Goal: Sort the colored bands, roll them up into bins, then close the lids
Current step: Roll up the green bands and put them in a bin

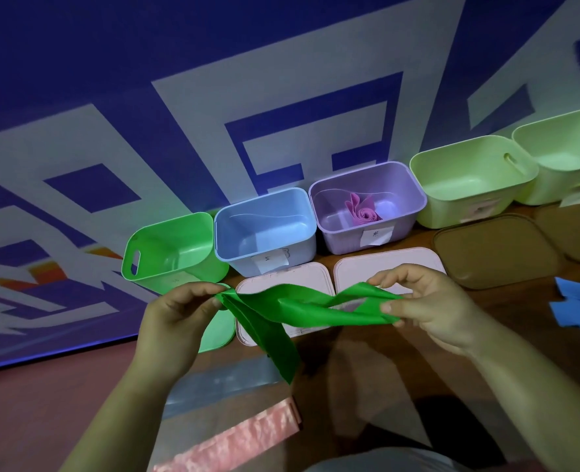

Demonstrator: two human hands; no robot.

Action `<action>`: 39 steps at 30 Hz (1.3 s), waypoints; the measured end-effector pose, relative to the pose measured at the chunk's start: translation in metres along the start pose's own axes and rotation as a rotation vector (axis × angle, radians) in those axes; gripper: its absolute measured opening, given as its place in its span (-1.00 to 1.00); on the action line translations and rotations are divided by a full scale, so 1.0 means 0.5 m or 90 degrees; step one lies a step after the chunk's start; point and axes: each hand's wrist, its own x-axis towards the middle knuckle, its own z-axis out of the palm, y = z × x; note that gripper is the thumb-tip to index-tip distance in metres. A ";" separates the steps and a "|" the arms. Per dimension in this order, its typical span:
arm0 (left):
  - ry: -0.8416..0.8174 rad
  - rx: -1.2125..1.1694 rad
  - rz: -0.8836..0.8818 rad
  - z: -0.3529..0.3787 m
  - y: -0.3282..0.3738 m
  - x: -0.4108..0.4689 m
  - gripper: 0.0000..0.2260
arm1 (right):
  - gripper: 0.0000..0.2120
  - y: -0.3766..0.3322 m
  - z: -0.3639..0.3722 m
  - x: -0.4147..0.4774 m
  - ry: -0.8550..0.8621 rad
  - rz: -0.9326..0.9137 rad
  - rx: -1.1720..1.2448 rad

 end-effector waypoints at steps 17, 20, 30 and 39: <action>0.024 -0.003 -0.059 -0.005 -0.017 0.006 -0.85 | -0.76 -0.023 -0.004 0.009 0.040 -0.006 -0.247; 0.027 -0.003 -0.062 -0.005 -0.017 0.006 -0.85 | -0.80 -0.027 -0.003 0.007 0.049 -0.023 -0.284; 0.027 0.008 -0.063 -0.002 -0.014 0.005 -0.84 | -0.64 -0.023 -0.007 -0.004 -0.009 -0.012 -0.099; 0.023 -0.009 -0.060 0.005 -0.015 0.004 -0.80 | -0.82 -0.037 0.001 0.000 0.021 -0.048 -0.267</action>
